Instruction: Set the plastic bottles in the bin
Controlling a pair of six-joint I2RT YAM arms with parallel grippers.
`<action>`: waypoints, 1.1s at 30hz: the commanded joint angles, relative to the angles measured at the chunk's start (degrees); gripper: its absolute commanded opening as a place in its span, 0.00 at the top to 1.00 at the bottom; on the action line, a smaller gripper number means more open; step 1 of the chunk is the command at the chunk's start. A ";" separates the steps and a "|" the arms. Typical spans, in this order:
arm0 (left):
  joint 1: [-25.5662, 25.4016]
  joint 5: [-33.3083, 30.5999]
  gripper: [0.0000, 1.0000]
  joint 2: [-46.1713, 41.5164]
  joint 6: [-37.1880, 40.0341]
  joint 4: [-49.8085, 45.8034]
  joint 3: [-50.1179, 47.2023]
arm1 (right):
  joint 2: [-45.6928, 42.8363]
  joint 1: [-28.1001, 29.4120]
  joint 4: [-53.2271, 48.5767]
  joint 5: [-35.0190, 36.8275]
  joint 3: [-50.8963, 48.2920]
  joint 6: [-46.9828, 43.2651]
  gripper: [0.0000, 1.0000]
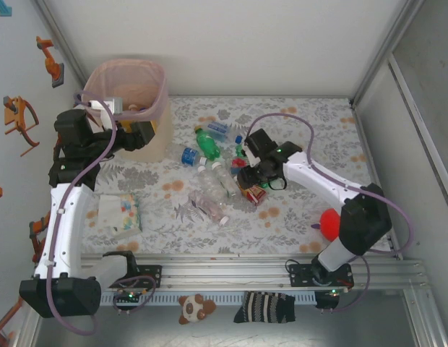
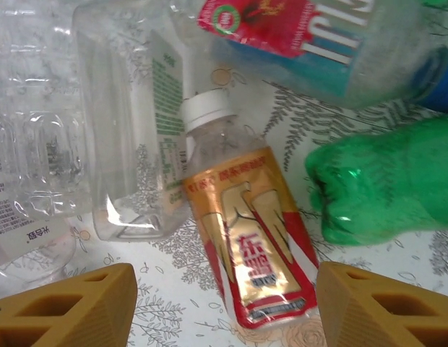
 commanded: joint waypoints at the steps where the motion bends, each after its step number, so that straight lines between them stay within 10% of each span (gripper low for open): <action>1: 0.15 0.41 0.21 -2.06 -0.85 -0.54 -1.13 | 2.98 2.42 -0.84 1.59 5.36 -1.51 0.36; 33: -0.10 0.79 0.21 -5.34 -1.64 -2.34 -2.01 | 26.80 6.03 -0.46 3.32 22.76 -1.27 0.56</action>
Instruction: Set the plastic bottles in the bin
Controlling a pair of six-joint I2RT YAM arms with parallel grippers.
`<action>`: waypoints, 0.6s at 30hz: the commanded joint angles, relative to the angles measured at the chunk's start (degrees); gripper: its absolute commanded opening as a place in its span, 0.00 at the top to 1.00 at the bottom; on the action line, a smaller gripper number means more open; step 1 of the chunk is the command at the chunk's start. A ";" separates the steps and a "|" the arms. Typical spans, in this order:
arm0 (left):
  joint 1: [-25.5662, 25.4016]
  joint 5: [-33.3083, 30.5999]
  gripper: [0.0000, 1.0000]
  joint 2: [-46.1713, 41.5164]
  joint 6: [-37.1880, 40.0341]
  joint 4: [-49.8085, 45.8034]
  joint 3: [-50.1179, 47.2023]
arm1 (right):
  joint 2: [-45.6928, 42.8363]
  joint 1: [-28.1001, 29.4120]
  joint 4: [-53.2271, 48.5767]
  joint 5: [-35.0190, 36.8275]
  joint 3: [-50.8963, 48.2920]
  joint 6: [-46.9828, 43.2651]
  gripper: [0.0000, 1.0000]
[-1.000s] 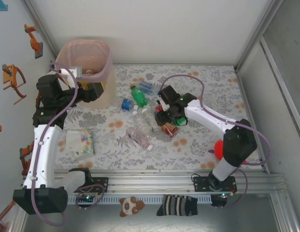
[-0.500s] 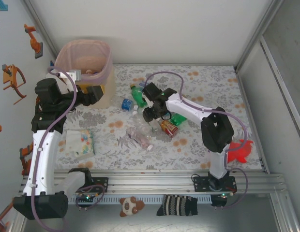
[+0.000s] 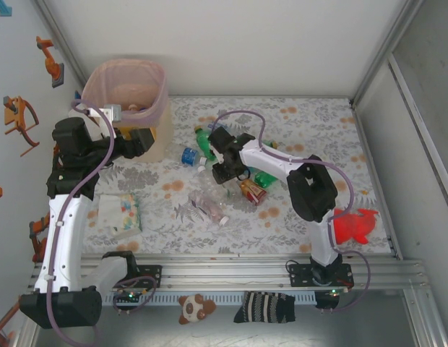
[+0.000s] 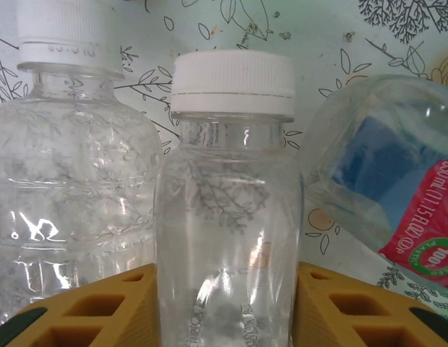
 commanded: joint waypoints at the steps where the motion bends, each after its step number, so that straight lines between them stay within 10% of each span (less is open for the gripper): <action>1: -0.10 1.08 0.21 -1.18 -0.67 -0.24 0.07 | 0.53 0.43 -0.13 1.58 1.75 -0.39 0.58; 18: -1.81 4.75 0.21 -0.87 -4.72 8.64 -0.71 | -17.21 0.48 4.84 2.17 -2.80 1.27 0.68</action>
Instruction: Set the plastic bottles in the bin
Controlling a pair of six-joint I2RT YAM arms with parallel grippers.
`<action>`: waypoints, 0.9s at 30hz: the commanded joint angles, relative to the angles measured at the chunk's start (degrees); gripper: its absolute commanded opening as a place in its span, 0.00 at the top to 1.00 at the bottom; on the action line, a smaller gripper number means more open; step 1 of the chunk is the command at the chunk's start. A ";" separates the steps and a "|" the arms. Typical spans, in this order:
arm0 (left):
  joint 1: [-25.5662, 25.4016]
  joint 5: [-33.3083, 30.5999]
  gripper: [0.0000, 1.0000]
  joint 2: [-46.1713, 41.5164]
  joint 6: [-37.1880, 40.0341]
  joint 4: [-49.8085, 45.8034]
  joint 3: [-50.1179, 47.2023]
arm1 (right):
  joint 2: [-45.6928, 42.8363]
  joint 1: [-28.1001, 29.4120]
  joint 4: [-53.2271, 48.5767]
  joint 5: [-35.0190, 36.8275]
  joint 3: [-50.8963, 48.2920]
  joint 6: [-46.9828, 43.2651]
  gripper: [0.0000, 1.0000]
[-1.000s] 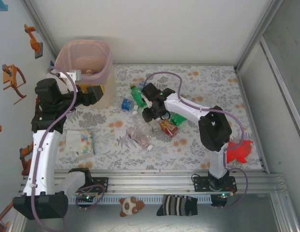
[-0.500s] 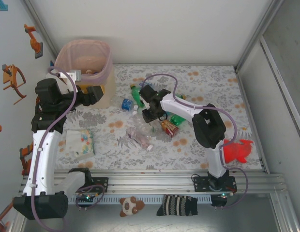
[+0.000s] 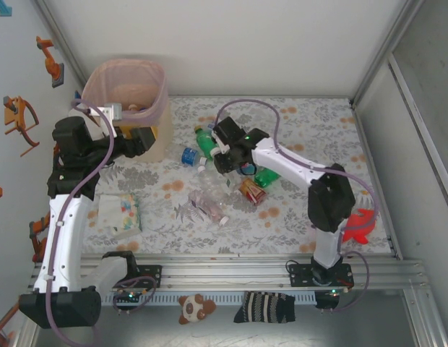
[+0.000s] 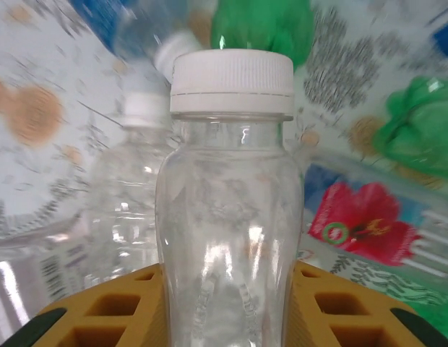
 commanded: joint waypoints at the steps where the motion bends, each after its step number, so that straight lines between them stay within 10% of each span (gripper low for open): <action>1: -1.16 3.17 0.21 -0.97 -2.89 7.55 -1.08 | -7.14 0.34 3.21 0.26 -1.67 0.80 0.68; 27: -23.37 14.12 0.19 5.30 0.64 31.09 4.25 | -47.16 0.35 32.18 -15.77 -18.10 -4.82 0.69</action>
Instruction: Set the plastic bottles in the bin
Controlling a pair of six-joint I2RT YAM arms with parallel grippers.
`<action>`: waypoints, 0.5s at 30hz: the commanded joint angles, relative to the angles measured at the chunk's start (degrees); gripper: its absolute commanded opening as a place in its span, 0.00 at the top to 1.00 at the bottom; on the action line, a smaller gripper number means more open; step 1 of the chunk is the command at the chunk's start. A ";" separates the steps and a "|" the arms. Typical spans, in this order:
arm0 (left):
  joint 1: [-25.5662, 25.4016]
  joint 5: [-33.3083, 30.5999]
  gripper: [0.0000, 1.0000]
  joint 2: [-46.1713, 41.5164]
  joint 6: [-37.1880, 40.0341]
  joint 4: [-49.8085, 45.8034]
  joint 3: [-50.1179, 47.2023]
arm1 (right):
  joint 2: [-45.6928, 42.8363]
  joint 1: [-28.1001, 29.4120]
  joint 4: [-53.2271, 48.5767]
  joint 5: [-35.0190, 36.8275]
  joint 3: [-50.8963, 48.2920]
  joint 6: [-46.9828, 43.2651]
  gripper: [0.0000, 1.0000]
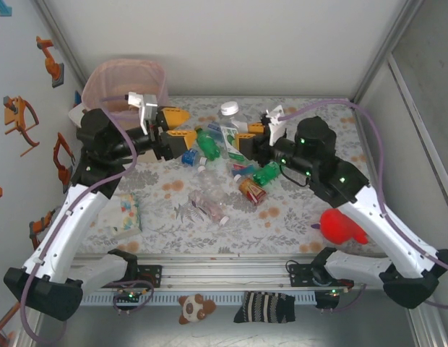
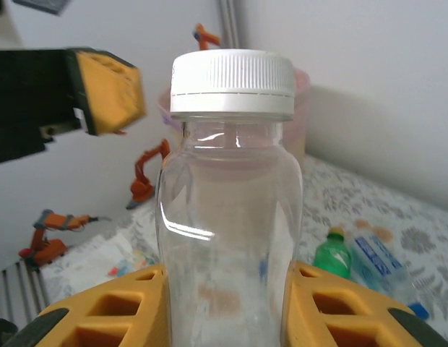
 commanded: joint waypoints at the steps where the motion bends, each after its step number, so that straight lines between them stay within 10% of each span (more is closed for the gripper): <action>1: -2.30 2.39 0.19 1.01 1.95 2.85 3.21 | -3.15 0.31 8.01 -5.42 -1.86 -1.81 0.70; 15: -13.76 11.32 0.16 8.02 -2.28 11.33 8.82 | -6.85 0.35 18.01 -21.27 -4.82 -2.04 0.72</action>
